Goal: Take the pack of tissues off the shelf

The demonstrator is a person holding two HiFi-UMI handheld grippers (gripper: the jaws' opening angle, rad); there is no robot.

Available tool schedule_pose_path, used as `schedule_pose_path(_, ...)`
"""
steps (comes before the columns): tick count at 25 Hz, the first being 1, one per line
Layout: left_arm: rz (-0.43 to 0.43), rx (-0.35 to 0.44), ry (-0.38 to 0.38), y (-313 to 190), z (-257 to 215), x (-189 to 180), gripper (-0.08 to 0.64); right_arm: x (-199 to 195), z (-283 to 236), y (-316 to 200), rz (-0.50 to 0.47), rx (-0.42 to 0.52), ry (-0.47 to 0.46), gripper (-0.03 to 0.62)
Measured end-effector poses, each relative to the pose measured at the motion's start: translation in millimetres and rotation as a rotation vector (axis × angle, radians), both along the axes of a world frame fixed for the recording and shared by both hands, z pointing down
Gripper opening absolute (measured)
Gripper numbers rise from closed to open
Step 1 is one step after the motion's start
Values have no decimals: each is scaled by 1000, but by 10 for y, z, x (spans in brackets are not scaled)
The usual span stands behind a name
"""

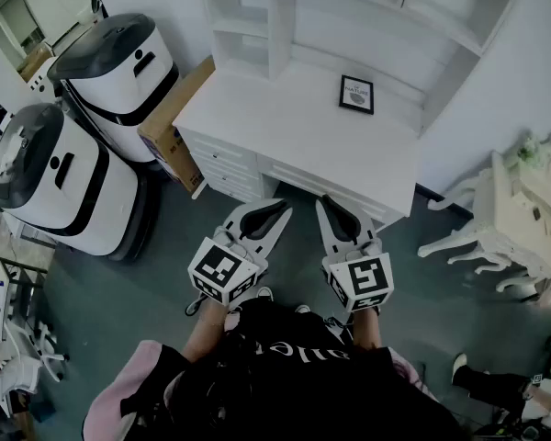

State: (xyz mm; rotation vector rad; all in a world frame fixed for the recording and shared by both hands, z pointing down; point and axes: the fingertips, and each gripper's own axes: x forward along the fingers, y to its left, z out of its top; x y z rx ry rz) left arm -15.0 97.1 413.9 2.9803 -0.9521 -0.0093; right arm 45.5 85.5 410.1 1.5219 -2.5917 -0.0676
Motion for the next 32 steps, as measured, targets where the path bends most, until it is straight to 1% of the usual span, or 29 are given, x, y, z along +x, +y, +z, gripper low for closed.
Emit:
schedule_pose_path(10,-12,-12,5,-93,37,-144,38,-128,39,-60,-3,-11,18,63)
schedule_pose_path(20,-10,-22,14,-182,78,-320,40,-262,65,-172,19,-19,9,63)
schedule_pose_path(32,20,-26,7,-367,184,-626,40,-483,240,-308,64,-46,17,63)
